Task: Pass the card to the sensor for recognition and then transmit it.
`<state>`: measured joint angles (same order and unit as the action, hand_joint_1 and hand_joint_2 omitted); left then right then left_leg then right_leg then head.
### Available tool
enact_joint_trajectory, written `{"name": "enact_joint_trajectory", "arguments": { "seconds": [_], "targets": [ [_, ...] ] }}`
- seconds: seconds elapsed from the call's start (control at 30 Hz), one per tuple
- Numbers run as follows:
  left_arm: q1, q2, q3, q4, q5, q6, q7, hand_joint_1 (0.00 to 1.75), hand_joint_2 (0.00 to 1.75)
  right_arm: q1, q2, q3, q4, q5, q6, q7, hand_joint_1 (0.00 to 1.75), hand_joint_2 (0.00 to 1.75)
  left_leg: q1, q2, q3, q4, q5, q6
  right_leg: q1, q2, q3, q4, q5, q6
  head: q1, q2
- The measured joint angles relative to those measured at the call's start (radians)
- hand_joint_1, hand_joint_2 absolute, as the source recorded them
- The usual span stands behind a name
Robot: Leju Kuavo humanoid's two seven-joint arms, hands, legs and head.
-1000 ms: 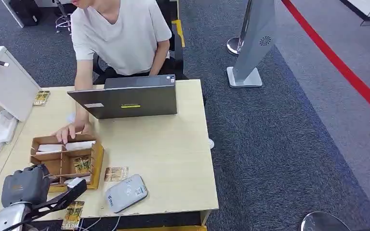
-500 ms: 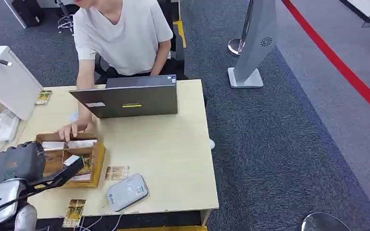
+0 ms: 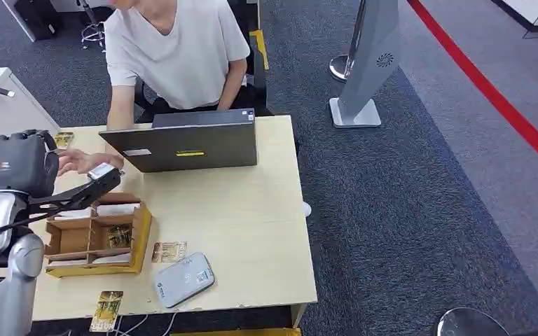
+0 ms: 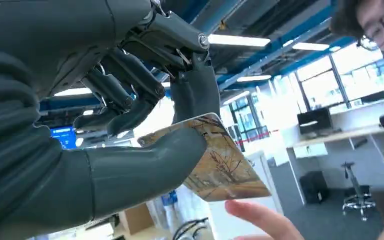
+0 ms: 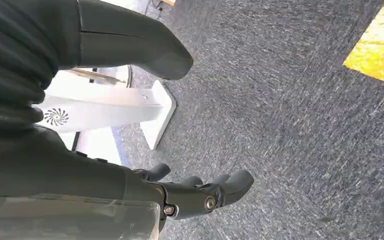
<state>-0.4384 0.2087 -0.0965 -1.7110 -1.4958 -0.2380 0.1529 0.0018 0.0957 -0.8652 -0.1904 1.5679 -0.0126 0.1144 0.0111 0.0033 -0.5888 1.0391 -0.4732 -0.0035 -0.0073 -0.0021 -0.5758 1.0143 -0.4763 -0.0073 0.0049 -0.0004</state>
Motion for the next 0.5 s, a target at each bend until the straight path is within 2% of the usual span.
{"name": "enact_joint_trajectory", "arguments": {
  "seconds": [0.23, 0.43, 0.47, 0.5],
  "targets": [
    [-0.163, 0.001, -0.053, 0.115, -0.008, -0.002, 0.055, 1.75, 1.75, -0.001, -0.009, 0.047, 0.0, 0.0, 0.014, -0.016, 0.0, 1.75, 0.0, 0.0, -0.001, 0.0, 0.001, -0.001, 0.0, 0.0, 0.0, 0.0, 0.001, -0.001, 0.0, 0.0],
    [-0.239, 0.0, -0.085, 0.19, -0.009, 0.005, 0.073, 1.75, 1.75, -0.001, -0.012, 0.067, 0.0, 0.0, 0.018, -0.018, 0.0, 1.75, 0.0, 0.001, -0.001, 0.0, 0.002, 0.0, 0.0, 0.001, -0.001, 0.0, 0.001, -0.001, 0.0, 0.0],
    [-0.245, 0.0, -0.089, 0.198, -0.009, 0.005, 0.073, 0.0, 1.75, -0.001, -0.013, 0.069, 0.0, 0.0, 0.018, -0.018, 0.0, 1.75, 0.0, 0.0, -0.001, 0.0, 0.002, 0.0, 0.0, 0.001, -0.001, 0.0, 0.001, -0.001, 0.0, 0.0],
    [-0.25, 0.0, -0.092, 0.204, -0.009, 0.005, 0.074, 0.0, 1.75, -0.001, -0.013, 0.07, 0.0, 0.0, 0.018, -0.018, 0.0, 1.75, 0.0, 0.0, -0.001, 0.0, 0.002, 0.0, 0.0, 0.001, -0.001, 0.0, 0.001, -0.001, 0.0, 0.0]
  ]
}}
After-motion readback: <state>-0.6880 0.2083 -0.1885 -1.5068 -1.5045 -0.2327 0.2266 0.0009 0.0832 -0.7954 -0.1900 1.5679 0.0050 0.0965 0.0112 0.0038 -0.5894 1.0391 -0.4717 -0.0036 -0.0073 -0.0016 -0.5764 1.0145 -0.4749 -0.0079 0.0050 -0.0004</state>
